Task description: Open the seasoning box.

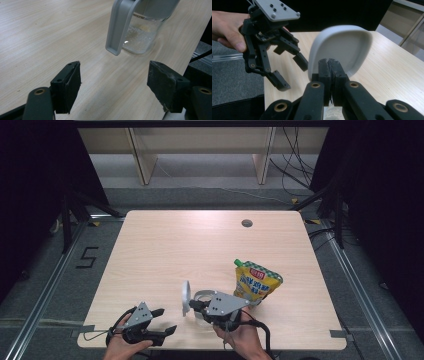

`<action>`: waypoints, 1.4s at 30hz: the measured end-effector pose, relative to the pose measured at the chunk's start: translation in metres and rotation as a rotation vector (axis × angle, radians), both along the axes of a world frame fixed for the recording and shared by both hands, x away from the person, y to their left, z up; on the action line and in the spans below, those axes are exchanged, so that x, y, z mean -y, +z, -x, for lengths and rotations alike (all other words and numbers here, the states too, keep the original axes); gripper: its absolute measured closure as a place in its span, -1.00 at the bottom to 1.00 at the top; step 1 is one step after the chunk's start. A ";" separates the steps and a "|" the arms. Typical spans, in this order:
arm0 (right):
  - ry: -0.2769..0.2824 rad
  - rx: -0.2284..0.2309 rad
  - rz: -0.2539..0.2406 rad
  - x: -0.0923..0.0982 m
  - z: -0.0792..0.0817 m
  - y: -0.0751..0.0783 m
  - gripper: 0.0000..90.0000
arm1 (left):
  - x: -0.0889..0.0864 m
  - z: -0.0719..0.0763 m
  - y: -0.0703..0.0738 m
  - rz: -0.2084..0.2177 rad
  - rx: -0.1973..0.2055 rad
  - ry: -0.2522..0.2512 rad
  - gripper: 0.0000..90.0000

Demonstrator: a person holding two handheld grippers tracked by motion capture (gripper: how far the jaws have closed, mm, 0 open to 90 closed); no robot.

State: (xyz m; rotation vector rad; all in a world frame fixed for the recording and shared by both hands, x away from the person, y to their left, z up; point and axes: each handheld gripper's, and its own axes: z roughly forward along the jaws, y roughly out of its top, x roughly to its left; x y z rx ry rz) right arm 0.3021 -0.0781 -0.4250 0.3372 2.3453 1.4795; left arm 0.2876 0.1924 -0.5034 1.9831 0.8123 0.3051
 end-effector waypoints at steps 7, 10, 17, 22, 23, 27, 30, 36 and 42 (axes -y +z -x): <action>-0.041 -0.012 -0.020 0.021 0.001 -0.001 0.93 | 0.001 0.000 -0.001 -0.025 -0.005 0.004 -0.50; -0.064 -0.022 -0.024 0.035 0.001 -0.005 0.91 | 0.003 0.002 0.000 -0.031 -0.001 0.005 -0.50; -0.116 -0.052 -0.063 0.067 0.004 -0.017 0.83 | 0.003 0.004 0.003 -0.039 0.022 0.012 -0.59; -0.164 -0.063 -0.076 0.089 0.005 -0.024 0.72 | 0.005 0.007 0.004 -0.036 0.000 0.008 -0.61; -0.164 -0.063 -0.076 0.089 0.005 -0.024 0.72 | 0.005 0.007 0.004 -0.036 0.000 0.008 -0.61; -0.205 -0.096 -0.089 0.105 0.009 -0.028 0.62 | 0.009 0.011 0.004 -0.009 -0.008 -0.004 -0.61; -0.222 -0.099 -0.097 0.115 0.011 -0.030 0.54 | 0.010 0.013 0.003 -0.031 -0.008 -0.015 -0.61; -0.287 -0.119 -0.100 0.137 0.018 -0.031 0.42 | 0.010 0.016 0.005 -0.020 -0.008 -0.001 -0.60; -0.345 -0.112 -0.112 0.154 0.024 -0.033 0.38 | 0.010 0.017 0.004 -0.007 -0.003 -0.004 -0.60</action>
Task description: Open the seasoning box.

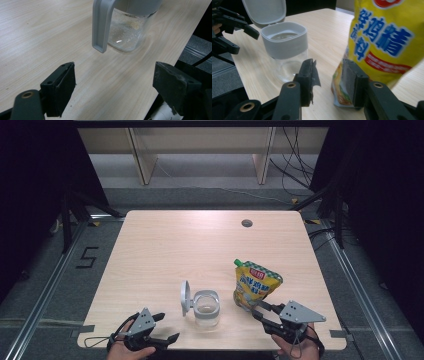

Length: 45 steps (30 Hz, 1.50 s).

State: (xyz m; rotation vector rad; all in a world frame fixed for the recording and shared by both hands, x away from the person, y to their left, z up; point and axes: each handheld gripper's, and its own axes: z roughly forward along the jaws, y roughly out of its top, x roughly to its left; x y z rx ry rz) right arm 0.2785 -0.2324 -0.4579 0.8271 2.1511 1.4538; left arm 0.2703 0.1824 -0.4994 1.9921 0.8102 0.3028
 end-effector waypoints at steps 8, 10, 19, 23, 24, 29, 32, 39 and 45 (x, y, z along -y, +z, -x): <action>-0.033 -0.026 0.009 0.011 0.003 -0.002 0.33 | 0.001 0.000 0.000 -0.017 -0.005 -0.001 -0.60; -0.030 -0.023 0.009 0.015 0.002 -0.003 0.33 | 0.001 -0.001 0.000 -0.027 0.010 -0.017 -0.60; -0.067 -0.049 0.046 0.027 -0.007 -0.014 -0.04 | 0.001 -0.003 0.000 -0.035 0.013 -0.028 -0.60; -0.097 -0.106 0.046 0.027 -0.011 -0.021 -0.24 | 0.000 -0.004 0.001 -0.056 0.006 -0.030 -0.60; -0.111 -0.086 0.031 0.029 -0.014 -0.021 -0.32 | 0.000 -0.004 0.000 -0.053 0.005 -0.030 -0.60; -0.154 -0.112 -0.016 0.035 -0.018 -0.023 -0.49 | 0.003 -0.004 0.000 -0.042 -0.006 -0.018 -0.60; -0.150 -0.099 0.002 0.039 -0.023 -0.025 -0.51 | 0.004 -0.004 -0.001 -0.035 -0.015 -0.024 -0.60; -0.132 -0.086 0.011 0.034 -0.027 -0.027 -0.52 | 0.002 -0.005 0.000 -0.063 0.001 -0.030 -0.60; -0.127 -0.082 0.026 0.033 -0.029 -0.028 -0.55 | 0.003 -0.004 0.000 -0.047 -0.007 -0.021 -0.60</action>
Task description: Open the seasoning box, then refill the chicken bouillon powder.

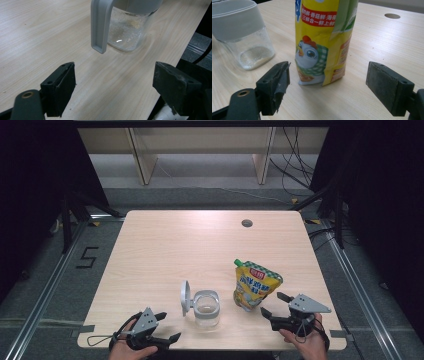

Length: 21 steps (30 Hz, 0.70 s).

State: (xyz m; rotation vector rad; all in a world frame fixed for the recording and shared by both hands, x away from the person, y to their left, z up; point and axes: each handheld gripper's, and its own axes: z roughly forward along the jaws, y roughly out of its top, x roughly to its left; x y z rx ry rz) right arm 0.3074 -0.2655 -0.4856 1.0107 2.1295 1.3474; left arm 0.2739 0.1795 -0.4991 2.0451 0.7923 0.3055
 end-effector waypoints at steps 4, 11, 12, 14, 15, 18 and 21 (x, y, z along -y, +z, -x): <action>-0.012 -0.037 -0.012 -0.004 -0.001 -0.002 -0.59 | 0.000 0.000 -0.001 -0.018 0.008 0.000 -0.60; 0.000 -0.013 -0.010 -0.011 -0.010 -0.005 -0.61 | -0.002 -0.001 0.000 -0.023 0.020 -0.018 -0.60; 0.000 -0.013 -0.010 -0.011 -0.010 -0.005 -0.61 | -0.002 -0.001 0.000 -0.023 0.020 -0.018 -0.60; 0.005 0.000 -0.002 -0.011 -0.013 -0.006 -0.61 | 0.000 0.001 0.000 0.014 -0.004 -0.002 -0.60; 0.003 -0.006 -0.021 -0.013 -0.015 -0.007 -0.63 | -0.001 0.001 0.001 -0.011 0.017 -0.017 -0.60; 0.005 -0.003 -0.030 -0.014 -0.016 -0.006 -0.62 | 0.000 0.001 0.000 0.007 0.022 -0.020 -0.60; 0.015 0.011 -0.006 -0.017 -0.020 -0.008 -0.63 | 0.000 0.002 0.000 0.014 0.017 -0.009 -0.60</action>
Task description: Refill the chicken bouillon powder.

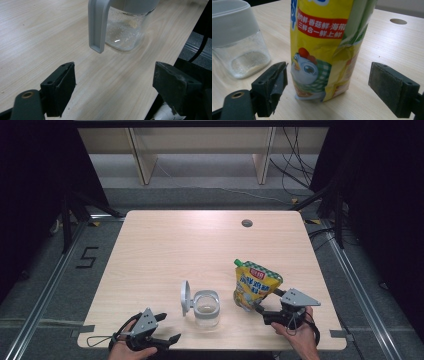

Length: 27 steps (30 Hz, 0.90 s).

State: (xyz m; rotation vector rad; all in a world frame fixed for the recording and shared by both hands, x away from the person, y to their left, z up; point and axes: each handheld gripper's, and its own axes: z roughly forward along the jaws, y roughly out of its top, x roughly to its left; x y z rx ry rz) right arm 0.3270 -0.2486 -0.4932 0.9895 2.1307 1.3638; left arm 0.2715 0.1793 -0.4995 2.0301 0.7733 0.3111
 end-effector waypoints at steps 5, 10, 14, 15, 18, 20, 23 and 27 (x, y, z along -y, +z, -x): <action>0.002 0.003 -0.004 -0.006 -0.003 -0.002 -0.62 | 0.000 0.000 0.000 -0.002 0.000 0.003 -0.60; 0.029 0.049 -0.018 -0.009 -0.010 -0.004 -0.61 | -0.002 -0.002 0.000 -0.034 0.021 -0.009 -0.60; 0.057 0.067 -0.029 -0.013 -0.016 -0.007 -0.61 | -0.001 -0.002 -0.001 -0.019 0.020 0.000 -0.60; 0.057 0.067 -0.029 -0.013 -0.016 -0.007 -0.61 | -0.001 -0.002 -0.001 -0.019 0.020 0.000 -0.60; 0.055 0.055 -0.039 -0.014 -0.019 -0.008 -0.59 | -0.001 -0.001 -0.001 -0.025 -0.004 0.002 -0.60; 0.032 0.033 -0.035 -0.016 -0.018 -0.010 -0.59 | 0.000 -0.001 -0.001 -0.020 -0.005 0.001 -0.60; 0.025 0.016 -0.051 -0.018 -0.018 -0.011 -0.59 | -0.001 -0.002 -0.001 -0.035 0.013 -0.012 -0.60; 0.056 0.068 -0.035 -0.018 -0.025 -0.013 -0.57 | -0.001 -0.002 -0.002 -0.029 0.013 -0.006 -0.60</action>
